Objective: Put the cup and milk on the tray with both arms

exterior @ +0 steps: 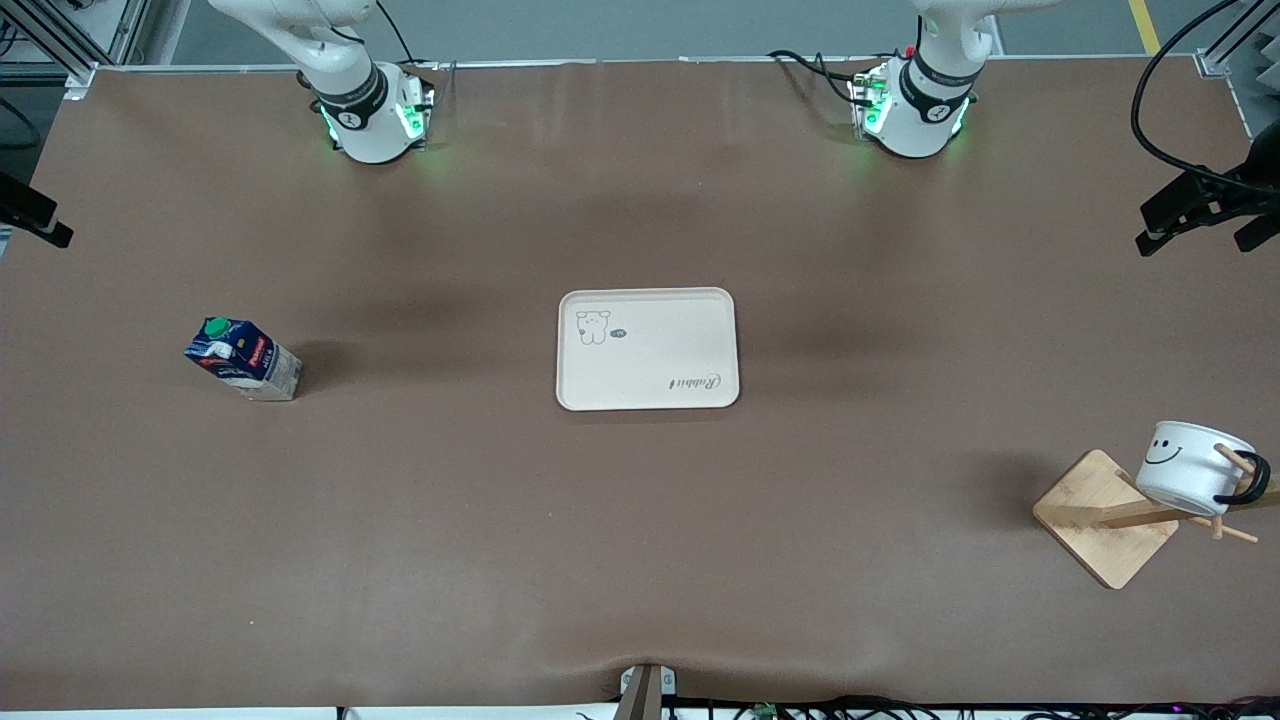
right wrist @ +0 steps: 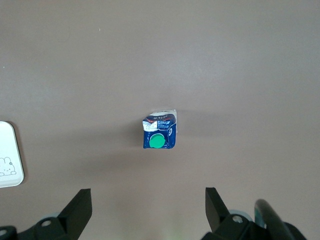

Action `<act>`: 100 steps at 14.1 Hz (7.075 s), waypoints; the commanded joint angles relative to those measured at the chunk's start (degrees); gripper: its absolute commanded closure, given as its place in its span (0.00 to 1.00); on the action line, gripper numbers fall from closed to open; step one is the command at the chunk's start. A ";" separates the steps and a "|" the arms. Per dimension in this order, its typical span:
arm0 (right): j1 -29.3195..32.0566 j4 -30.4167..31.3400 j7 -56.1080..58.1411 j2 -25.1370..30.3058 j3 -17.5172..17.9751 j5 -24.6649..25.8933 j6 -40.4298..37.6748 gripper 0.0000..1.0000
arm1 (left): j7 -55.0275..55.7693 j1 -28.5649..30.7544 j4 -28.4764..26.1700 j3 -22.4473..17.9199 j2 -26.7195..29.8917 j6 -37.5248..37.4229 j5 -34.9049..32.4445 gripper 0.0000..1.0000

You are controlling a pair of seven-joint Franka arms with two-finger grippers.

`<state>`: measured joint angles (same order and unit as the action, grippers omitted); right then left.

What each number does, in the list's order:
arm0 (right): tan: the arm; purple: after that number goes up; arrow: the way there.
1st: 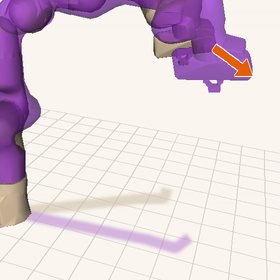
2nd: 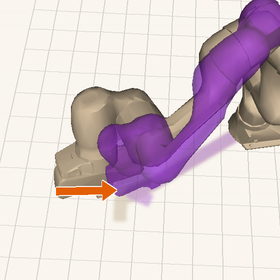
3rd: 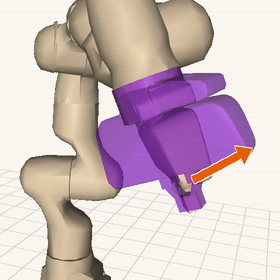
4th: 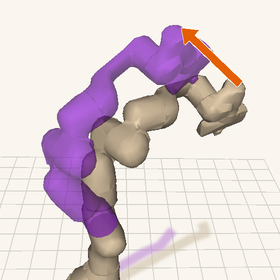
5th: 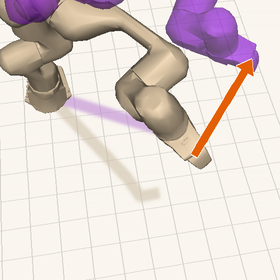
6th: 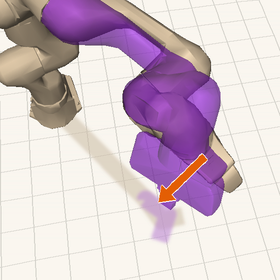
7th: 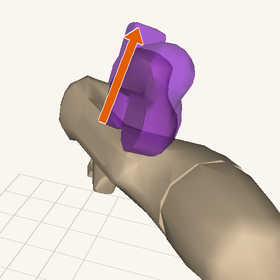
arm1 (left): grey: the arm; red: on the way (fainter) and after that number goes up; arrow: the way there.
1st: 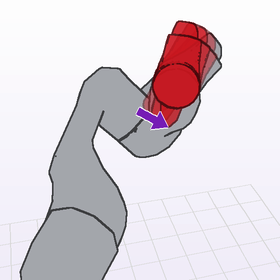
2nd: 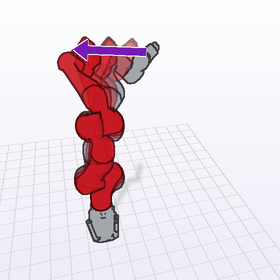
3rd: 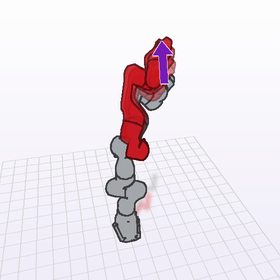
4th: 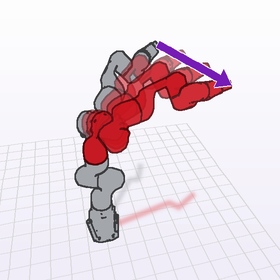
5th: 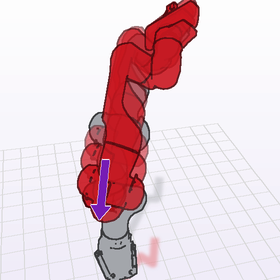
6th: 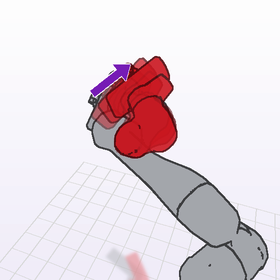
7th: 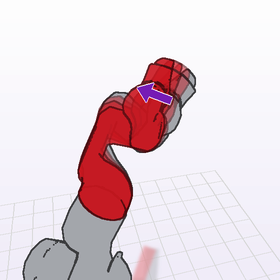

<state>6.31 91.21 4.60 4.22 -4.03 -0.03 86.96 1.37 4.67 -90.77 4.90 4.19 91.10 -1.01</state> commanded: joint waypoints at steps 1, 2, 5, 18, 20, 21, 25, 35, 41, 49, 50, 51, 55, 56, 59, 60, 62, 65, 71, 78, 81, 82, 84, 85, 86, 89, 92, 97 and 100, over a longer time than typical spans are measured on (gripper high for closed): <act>1.17 -0.25 -0.03 0.00 0.78 -1.20 0.05 0.00 | 0.04 0.25 1.12 0.02 -0.32 -0.31 -1.10 0.00; 1.17 -0.25 -0.03 0.00 0.78 -1.20 0.05 0.00 | -0.14 1.12 1.30 0.10 -0.41 -0.31 -1.02 0.00; 1.17 -0.25 -0.03 0.00 0.78 -1.20 0.05 0.00 | 0.38 1.48 2.17 0.02 -0.50 -0.31 -1.45 0.00; 1.17 -0.25 -0.03 0.00 0.78 -1.20 0.05 0.00 | 0.12 8.95 -0.97 0.02 -5.51 9.33 -1.81 0.00; 1.17 -0.25 -0.03 0.00 0.69 -1.20 0.05 0.00 | 1.17 10.70 -5.62 0.02 -4.37 14.78 -1.20 0.00; 1.25 -0.25 -0.03 0.00 0.78 -1.20 0.05 0.00 | 1.18 12.28 -8.60 0.19 -3.06 18.20 -1.02 0.00; 1.25 -0.25 -0.03 0.00 0.78 -1.20 0.05 0.00 | 1.70 14.83 -20.39 0.28 -0.15 33.49 0.29 0.00; 1.25 -0.25 -0.03 0.00 0.78 -1.29 0.05 0.00 | 4.08 14.22 -26.65 1.77 -7.78 57.68 4.08 0.07; 1.25 -0.25 -0.03 0.00 0.78 -1.29 0.14 0.00 | 3.99 14.05 -26.04 3.09 -11.92 63.14 4.00 0.18; 1.25 -0.25 -0.03 0.00 0.78 -1.29 0.14 0.00 | 2.67 13.87 -25.77 3.88 -14.03 66.48 3.20 0.57; 1.25 -0.25 -0.03 0.00 0.78 -1.20 0.14 0.00 | 2.50 13.61 -25.77 3.97 -14.12 66.57 3.20 0.65; 1.25 -0.25 -0.03 0.00 0.78 -1.29 0.14 0.00 | 2.32 13.52 -25.77 4.06 -14.12 66.58 3.20 0.71; 1.25 -0.25 -0.03 0.00 0.78 -1.29 0.14 0.00 | 2.58 12.29 -25.60 4.15 -14.03 66.58 3.20 1.00; 1.25 -0.25 -0.03 0.00 0.78 -1.20 0.14 0.00 | 2.50 12.12 -25.60 4.15 -14.03 66.58 3.20 1.00; 1.25 -0.25 -0.03 0.00 0.78 -1.29 0.14 0.00 | 2.49 11.24 -25.33 4.06 -13.86 66.58 3.20 1.00; 1.25 -0.25 -0.03 0.00 0.78 -1.29 0.14 0.00 | 2.58 10.80 -25.33 4.06 -13.60 66.49 3.20 1.00; 1.25 -0.25 -0.03 0.00 0.78 -1.20 0.14 0.00 | 2.76 10.71 -25.33 4.41 -12.90 65.35 3.20 1.00; 1.25 -0.25 -0.03 0.00 0.78 -1.20 0.14 0.00 | 3.98 10.71 -24.28 5.99 -10.97 58.69 3.20 1.00; 1.17 -0.25 0.06 -0.18 0.78 -1.20 0.14 0.00 | 12.94 10.71 -16.29 10.82 -9.55 39.27 3.20 1.00; 1.08 -0.25 0.06 -0.79 0.78 -1.20 0.14 0.00 | 33.84 10.53 -12.77 21.89 -12.18 33.26 3.20 1.00; 0.46 -0.33 0.50 -0.79 0.87 -1.03 -0.21 0.00 | 45.61 7.12 -11.89 24.80 -16.13 33.26 3.29 1.00; 0.55 -0.33 0.41 -0.79 0.87 -1.03 -0.04 0.00 | 48.69 4.76 -11.62 24.89 -17.45 33.26 3.29 1.00; 0.20 -0.42 0.41 -0.79 0.96 -1.03 0.23 0.00 | 54.41 0.80 -11.18 24.80 -19.91 33.53 3.64 1.00; 0.11 -0.33 0.58 -0.79 0.96 -1.03 0.32 0.00 | 57.66 -0.88 -11.18 24.89 -20.79 33.70 3.73 1.00; 0.02 -0.42 0.58 -1.05 1.04 -1.11 0.84 0.00 | 60.91 -2.11 -11.18 24.89 -21.85 34.14 3.99 1.00; -0.77 -0.42 0.50 -1.23 1.13 -0.85 4.88 0.00 | 71.37 -7.03 -11.18 24.89 -24.48 37.03 3.91 1.00; -0.94 -0.51 0.58 -3.51 1.13 -0.94 5.68 0.00 | 76.31 -11.07 -11.27 24.89 -27.47 39.06 4.08 1.00; -0.16 -3.23 0.23 -8.87 1.05 -0.93 8.40 0.00 | 83.70 -16.27 -11.53 24.80 -34.06 44.60 3.47 1.00; -0.15 -2.62 -0.03 -10.81 0.87 -1.11 8.14 0.00 | 83.88 -17.41 -12.41 24.80 -36.09 44.60 3.55 1.00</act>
<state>5.75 89.91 4.71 -4.99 -3.19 -0.08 95.97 84.48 -12.22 -103.51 29.78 -30.88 135.47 2.16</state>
